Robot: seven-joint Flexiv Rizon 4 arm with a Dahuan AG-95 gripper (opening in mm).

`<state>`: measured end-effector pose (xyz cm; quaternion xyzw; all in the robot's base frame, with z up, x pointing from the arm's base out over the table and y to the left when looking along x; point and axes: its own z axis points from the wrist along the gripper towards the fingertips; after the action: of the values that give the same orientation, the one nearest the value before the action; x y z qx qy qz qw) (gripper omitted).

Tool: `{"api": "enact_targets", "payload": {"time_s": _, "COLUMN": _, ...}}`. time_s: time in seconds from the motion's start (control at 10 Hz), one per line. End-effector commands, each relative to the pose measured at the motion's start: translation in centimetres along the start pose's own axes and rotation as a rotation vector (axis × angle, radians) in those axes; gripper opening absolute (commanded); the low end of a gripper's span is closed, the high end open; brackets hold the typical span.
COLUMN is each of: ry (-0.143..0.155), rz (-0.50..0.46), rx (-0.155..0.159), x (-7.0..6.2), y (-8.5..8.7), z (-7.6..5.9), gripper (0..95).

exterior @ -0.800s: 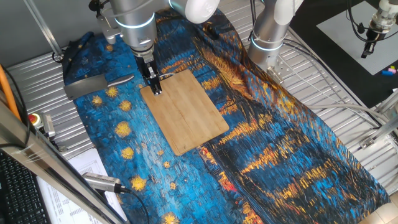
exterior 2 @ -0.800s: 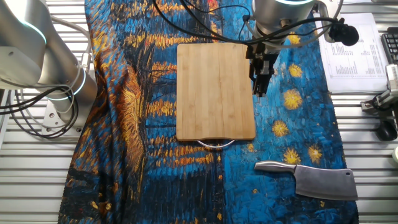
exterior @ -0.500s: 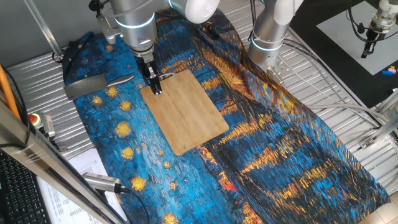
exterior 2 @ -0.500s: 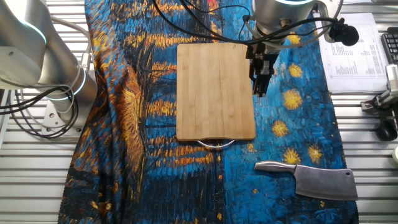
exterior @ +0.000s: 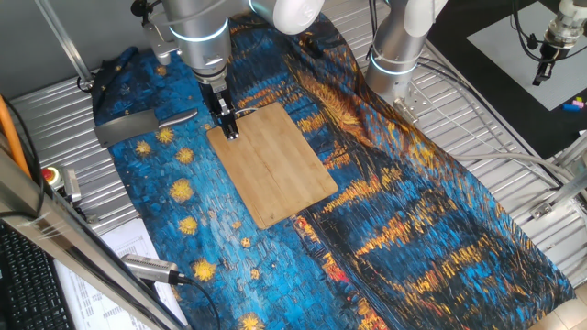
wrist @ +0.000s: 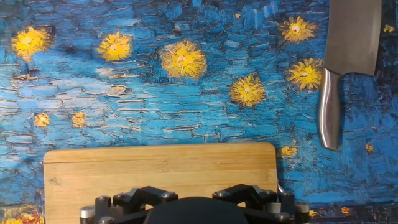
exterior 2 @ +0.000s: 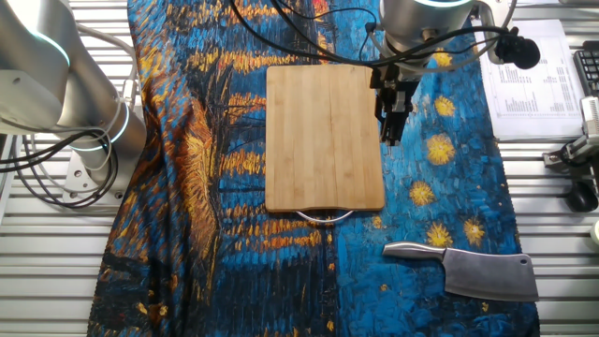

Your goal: Put the knife on the cutting board

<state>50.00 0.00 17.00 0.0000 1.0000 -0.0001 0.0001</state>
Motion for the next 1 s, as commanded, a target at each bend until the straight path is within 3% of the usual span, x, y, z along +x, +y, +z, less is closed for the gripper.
{"api": "enact_targets", "payload": {"time_s": 0.1, "ry": -0.05, "rz": -0.009, "rx": -0.011, "x": 0.0, "y": 0.0, "z": 0.0, "gripper": 0.0}}
{"api": "enact_targets", "payload": {"time_s": 1.0, "ry": -0.046, "rz": -0.002, "rx": -0.005, "x": 0.0, "y": 0.0, "z": 0.0, "gripper": 0.0}}
